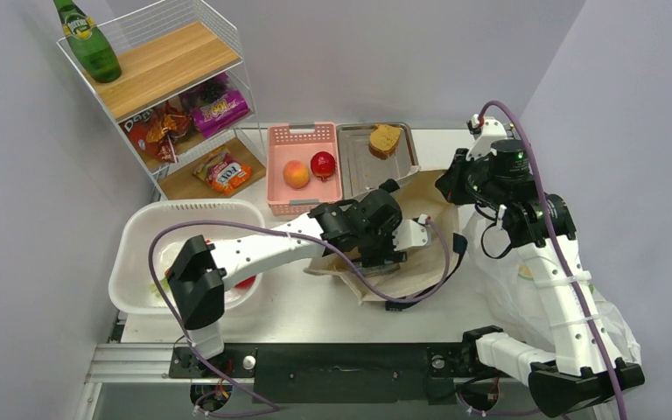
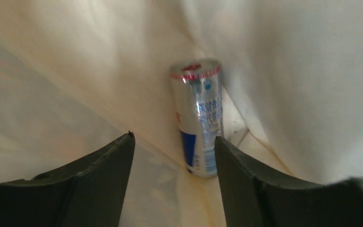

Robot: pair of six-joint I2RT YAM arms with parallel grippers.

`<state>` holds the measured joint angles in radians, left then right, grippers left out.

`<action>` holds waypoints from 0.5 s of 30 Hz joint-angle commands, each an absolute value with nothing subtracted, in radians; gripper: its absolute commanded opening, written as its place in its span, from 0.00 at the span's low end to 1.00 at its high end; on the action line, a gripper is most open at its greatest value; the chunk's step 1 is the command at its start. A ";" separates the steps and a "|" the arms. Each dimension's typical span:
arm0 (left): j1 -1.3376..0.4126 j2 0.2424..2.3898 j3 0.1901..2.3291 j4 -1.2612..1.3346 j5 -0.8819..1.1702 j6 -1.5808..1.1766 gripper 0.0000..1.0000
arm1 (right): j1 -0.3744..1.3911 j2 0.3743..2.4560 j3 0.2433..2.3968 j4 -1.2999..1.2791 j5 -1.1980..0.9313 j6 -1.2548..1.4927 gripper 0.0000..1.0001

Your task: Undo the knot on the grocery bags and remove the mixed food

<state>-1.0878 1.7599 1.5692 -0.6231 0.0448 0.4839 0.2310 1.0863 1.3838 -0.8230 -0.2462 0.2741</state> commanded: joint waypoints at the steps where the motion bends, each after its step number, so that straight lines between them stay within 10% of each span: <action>1: -1.042 1.815 1.464 -0.573 -0.014 0.446 0.72 | 0.235 1.050 1.378 -0.733 -0.285 0.296 0.00; 15: -1.025 2.121 1.406 -0.531 -0.103 0.401 0.78 | 0.228 1.069 1.319 -0.732 -0.307 0.291 0.00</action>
<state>-1.0332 2.0098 1.4193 -0.5186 -0.0204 0.4324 0.2298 1.0859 1.3136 -0.8219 -0.2745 0.2779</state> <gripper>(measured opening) 0.803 0.005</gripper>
